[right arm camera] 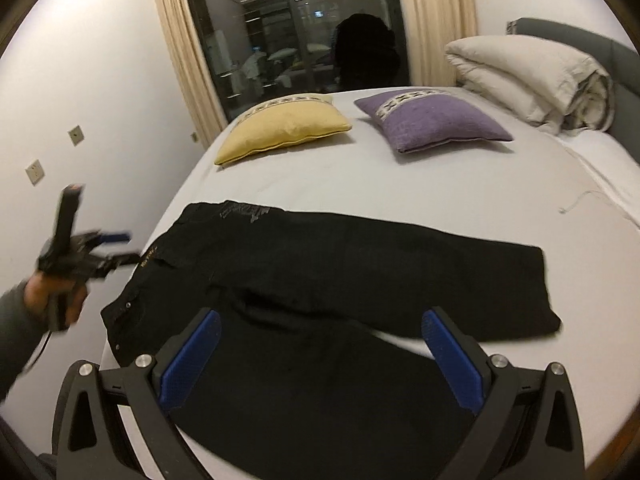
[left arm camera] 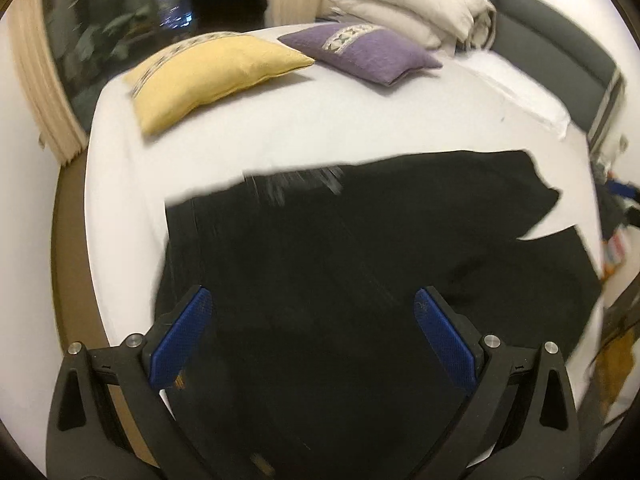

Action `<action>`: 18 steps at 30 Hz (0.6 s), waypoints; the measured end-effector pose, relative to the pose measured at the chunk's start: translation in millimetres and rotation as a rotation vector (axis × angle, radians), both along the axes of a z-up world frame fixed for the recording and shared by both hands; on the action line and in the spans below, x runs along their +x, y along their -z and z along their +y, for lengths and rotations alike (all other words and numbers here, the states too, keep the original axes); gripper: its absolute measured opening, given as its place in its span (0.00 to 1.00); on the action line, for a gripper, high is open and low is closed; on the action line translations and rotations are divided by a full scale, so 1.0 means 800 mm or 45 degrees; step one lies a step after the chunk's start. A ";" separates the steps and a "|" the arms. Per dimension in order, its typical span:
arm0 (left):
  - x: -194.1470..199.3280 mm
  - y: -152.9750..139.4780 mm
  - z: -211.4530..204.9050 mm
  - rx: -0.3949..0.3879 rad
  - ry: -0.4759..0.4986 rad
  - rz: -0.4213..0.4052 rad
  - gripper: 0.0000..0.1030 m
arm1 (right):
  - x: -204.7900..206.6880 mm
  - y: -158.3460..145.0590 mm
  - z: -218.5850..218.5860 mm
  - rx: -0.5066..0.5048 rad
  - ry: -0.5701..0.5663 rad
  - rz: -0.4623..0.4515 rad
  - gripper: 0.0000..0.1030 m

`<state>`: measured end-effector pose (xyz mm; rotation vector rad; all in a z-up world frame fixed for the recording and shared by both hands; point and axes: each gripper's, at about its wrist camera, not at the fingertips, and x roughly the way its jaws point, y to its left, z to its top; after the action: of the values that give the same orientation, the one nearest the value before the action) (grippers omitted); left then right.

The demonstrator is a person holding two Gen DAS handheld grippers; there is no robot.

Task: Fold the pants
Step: 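Reach the left tool to the jeans waistband and close it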

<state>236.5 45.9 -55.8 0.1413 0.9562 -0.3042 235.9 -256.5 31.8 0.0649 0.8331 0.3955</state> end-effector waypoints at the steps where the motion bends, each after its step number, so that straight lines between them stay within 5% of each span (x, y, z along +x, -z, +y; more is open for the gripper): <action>1: 0.028 -0.001 0.000 0.017 0.043 0.006 1.00 | 0.013 0.004 -0.004 0.008 -0.028 0.002 1.00; 10: 0.208 0.046 -0.007 0.225 0.358 0.116 0.98 | 0.141 0.056 0.000 -0.033 -0.217 0.082 0.95; 13: 0.236 0.073 -0.013 0.292 0.431 0.182 0.74 | 0.164 0.073 0.012 -0.048 -0.284 0.094 0.94; 18: 0.279 0.102 -0.005 0.251 0.524 0.290 0.70 | 0.189 0.099 0.025 -0.063 -0.375 0.142 0.91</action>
<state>459.7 42.0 -137.5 0.4958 1.1811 -0.6140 386.9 -236.8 -47.8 -0.0837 0.9654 0.6523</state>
